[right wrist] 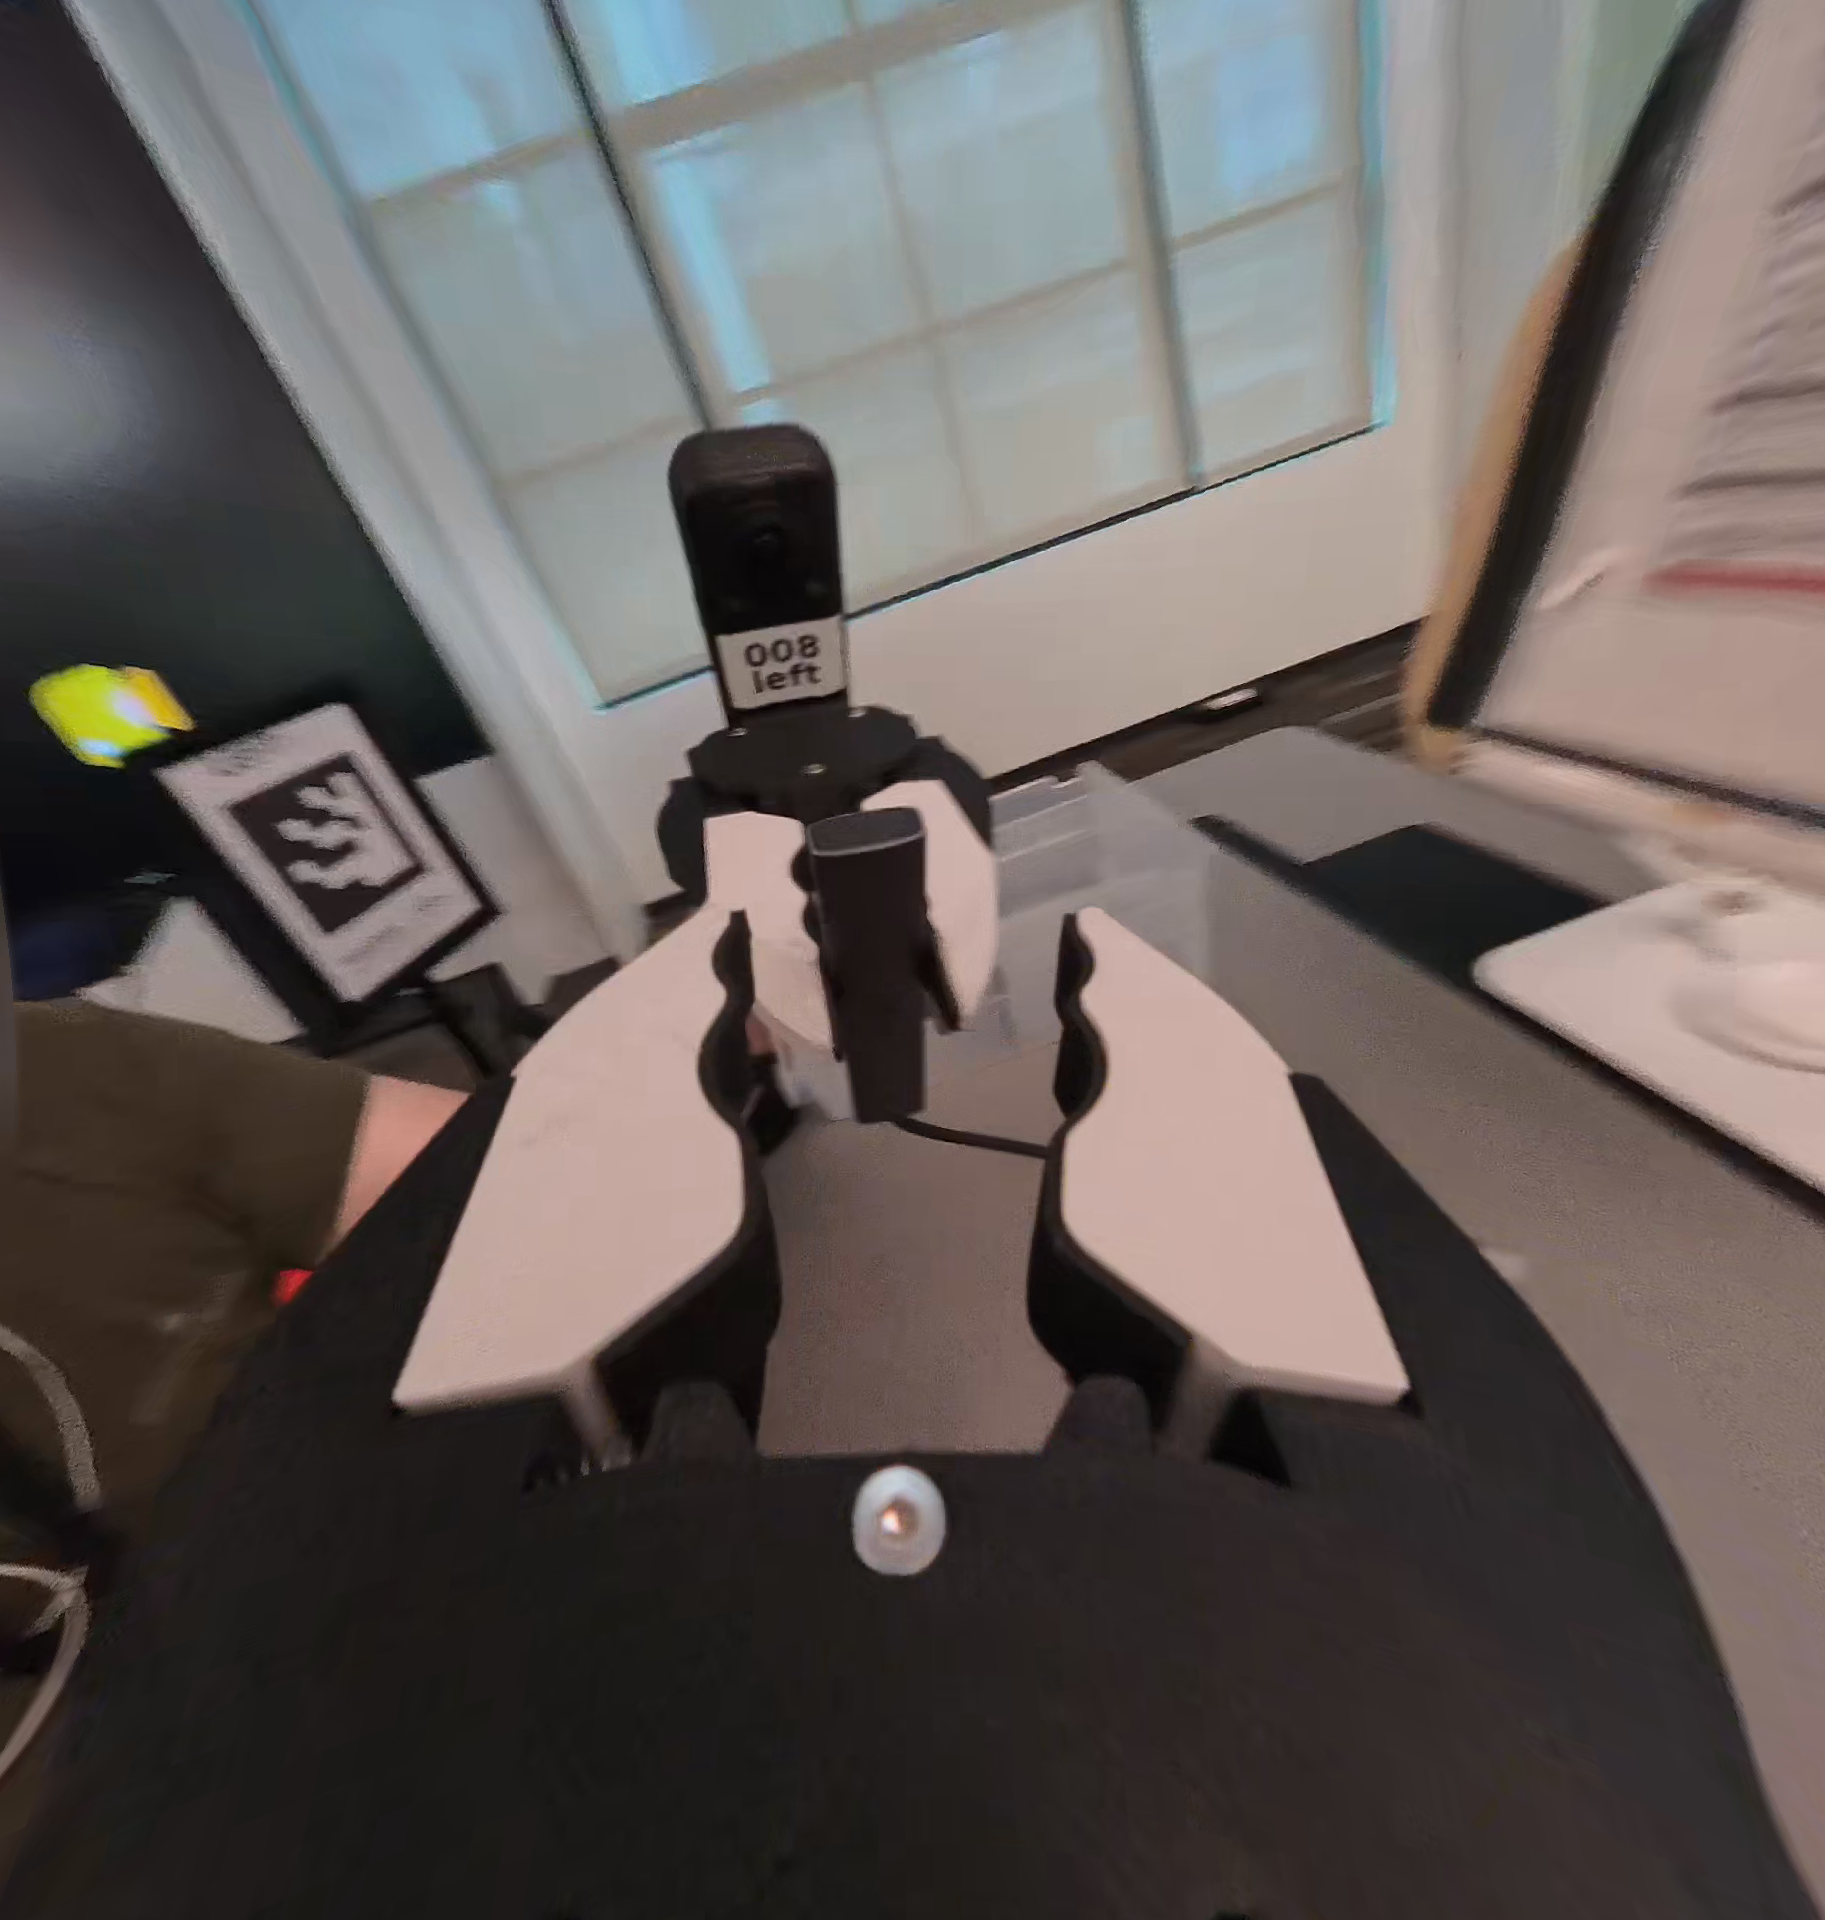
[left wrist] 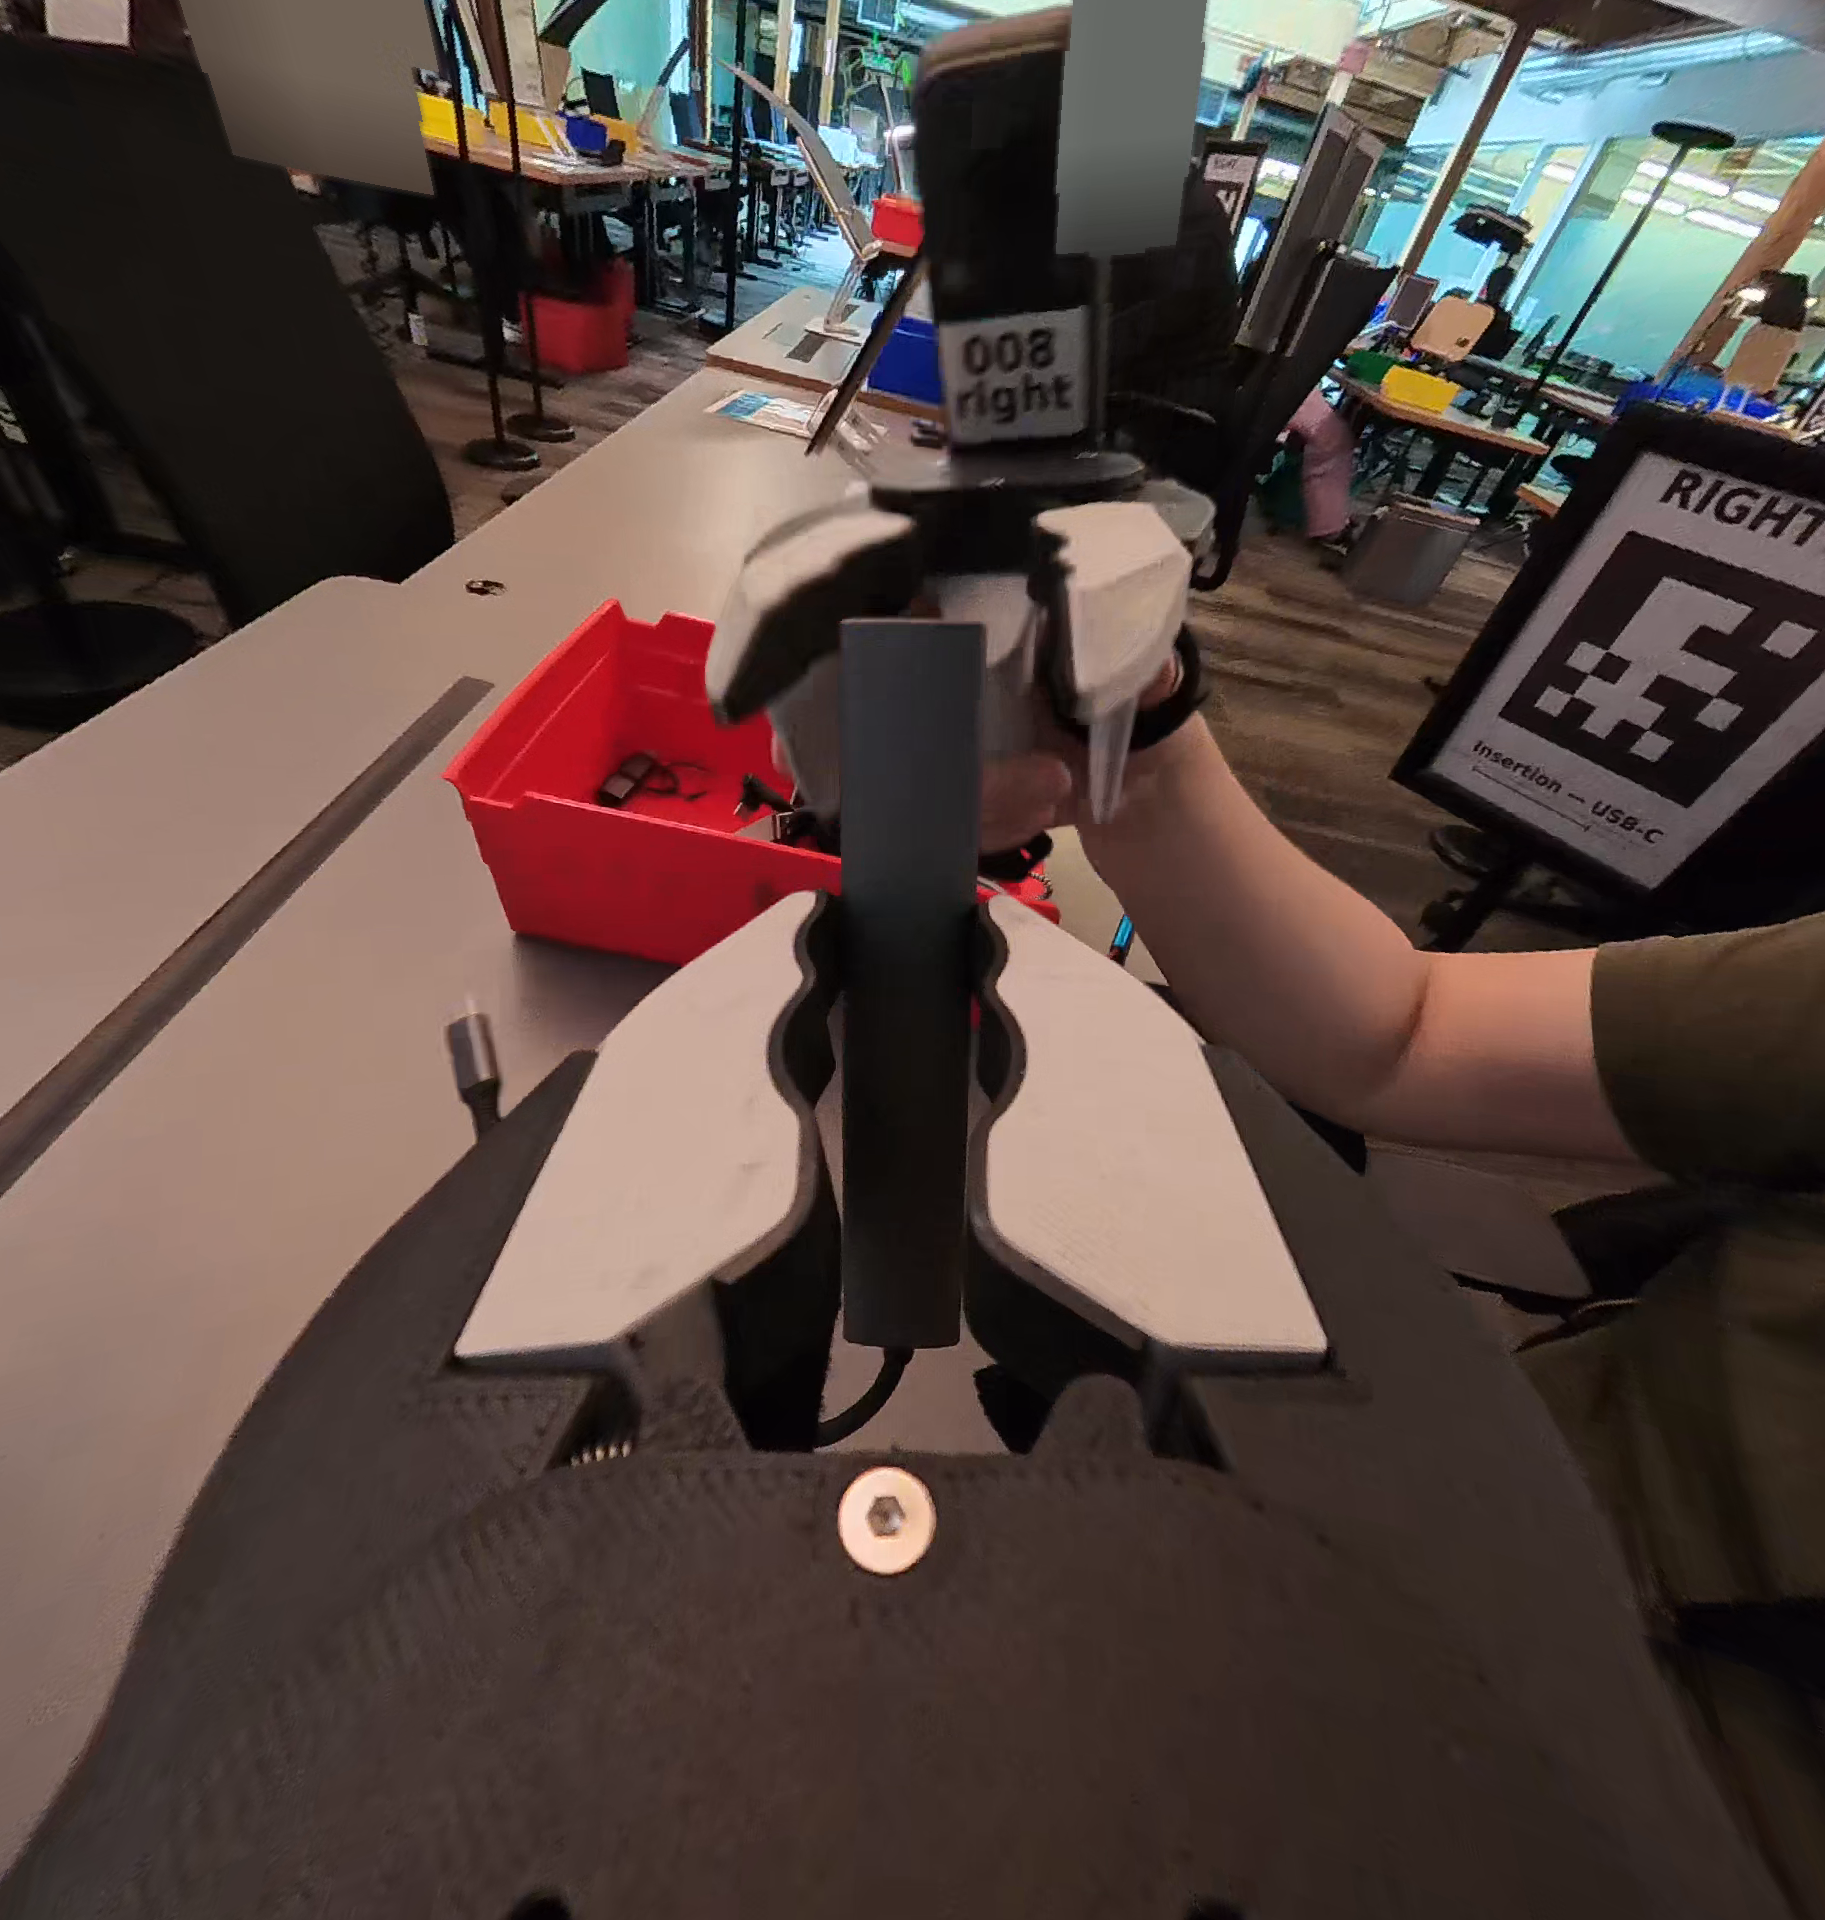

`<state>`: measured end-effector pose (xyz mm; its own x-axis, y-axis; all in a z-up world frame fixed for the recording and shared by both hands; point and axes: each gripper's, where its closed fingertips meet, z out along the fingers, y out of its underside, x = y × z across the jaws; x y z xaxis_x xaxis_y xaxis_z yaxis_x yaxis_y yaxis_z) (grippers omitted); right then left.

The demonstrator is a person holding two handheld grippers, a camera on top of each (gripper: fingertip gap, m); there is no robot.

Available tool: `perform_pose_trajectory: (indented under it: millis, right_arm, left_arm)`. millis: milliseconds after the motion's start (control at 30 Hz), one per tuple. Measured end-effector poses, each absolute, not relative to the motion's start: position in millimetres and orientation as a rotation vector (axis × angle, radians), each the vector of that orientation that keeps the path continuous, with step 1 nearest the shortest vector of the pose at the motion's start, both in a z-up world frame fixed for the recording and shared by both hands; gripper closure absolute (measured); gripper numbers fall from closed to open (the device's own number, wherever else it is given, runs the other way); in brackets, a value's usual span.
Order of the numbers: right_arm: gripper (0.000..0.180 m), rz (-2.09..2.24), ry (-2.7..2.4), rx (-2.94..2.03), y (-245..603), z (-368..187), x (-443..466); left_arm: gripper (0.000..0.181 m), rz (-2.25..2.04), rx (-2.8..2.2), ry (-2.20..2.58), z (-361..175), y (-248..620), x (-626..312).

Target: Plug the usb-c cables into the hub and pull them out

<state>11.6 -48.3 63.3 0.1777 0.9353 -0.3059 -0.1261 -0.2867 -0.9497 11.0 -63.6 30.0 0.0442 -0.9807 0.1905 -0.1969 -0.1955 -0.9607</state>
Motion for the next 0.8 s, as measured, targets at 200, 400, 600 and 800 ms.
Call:
perform_pose_trajectory:
  millis: [200, 400, 600, 800]
  right_arm:
    - [0.158, 1.407, -0.884, -1.366, -53, 54, -13]
    - [0.157, 1.19, -0.914, -1.345, -50, 64, 1]
    - [0.157, 0.64, -0.602, -1.22, -25, 118, 137]
    - [0.157, -0.002, -0.554, -1.62, 40, 19, 251]
  left_arm:
    - [0.157, -1.217, -1.513, 1.258, 26, -64, 14]
    - [0.124, -1.307, -1.51, 1.256, 33, -70, 8]
    - [0.114, -1.21, -1.508, 1.152, 47, -55, -15]
    - [0.116, -1.127, -1.564, 1.194, 35, -51, -16]
